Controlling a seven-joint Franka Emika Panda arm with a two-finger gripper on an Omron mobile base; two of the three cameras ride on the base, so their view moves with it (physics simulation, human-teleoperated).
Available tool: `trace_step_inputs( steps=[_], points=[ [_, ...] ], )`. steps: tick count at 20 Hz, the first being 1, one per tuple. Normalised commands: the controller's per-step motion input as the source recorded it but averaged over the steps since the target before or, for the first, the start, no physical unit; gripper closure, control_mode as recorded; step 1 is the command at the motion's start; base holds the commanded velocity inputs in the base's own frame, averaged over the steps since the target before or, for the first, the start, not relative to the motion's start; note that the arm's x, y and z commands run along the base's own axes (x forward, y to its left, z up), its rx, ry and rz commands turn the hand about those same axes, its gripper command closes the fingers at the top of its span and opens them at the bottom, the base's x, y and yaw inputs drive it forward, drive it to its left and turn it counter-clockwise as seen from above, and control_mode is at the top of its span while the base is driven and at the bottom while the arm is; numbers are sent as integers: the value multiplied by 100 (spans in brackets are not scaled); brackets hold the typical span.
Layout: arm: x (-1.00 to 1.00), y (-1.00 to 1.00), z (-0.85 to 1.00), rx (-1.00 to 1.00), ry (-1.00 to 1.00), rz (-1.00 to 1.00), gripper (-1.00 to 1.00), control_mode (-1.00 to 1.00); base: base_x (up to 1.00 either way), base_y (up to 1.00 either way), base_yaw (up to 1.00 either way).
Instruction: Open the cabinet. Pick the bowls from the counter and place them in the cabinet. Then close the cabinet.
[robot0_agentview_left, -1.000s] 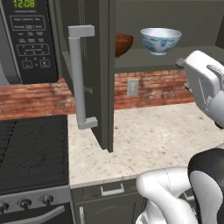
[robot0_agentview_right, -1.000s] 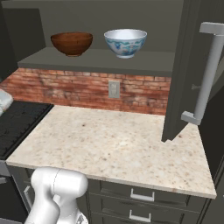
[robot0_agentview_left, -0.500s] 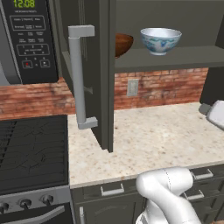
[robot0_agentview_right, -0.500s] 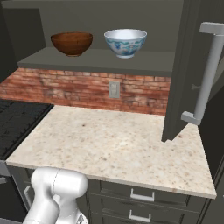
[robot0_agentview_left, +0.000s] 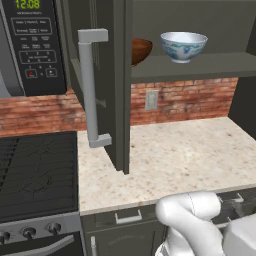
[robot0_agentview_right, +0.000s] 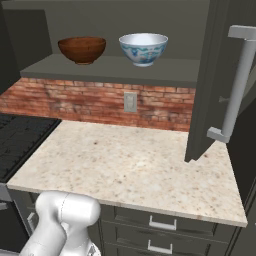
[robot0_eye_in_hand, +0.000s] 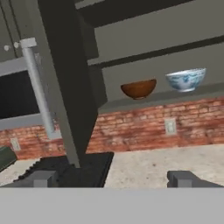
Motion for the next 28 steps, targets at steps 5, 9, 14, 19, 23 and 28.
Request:
trace_step_inputs(
  steps=[5,9,14,19,23,28],
  points=[
    [21,100,-23,-49,-2,-5,-100,-100,0,0,0],
    [57,86,-16,-34,-7,-12,-100,-100,0,0,0],
    [75,44,-12,-14,-1,-17,-100,-100,0,0,0],
    [84,17,-22,-9,0,-14,-100,-100,0,0,0],
    [69,0,-51,-13,-13,-3,-100,-100,0,0,0],
    [22,5,-72,-8,-39,18,-100,-100,0,0,0]
  ],
)
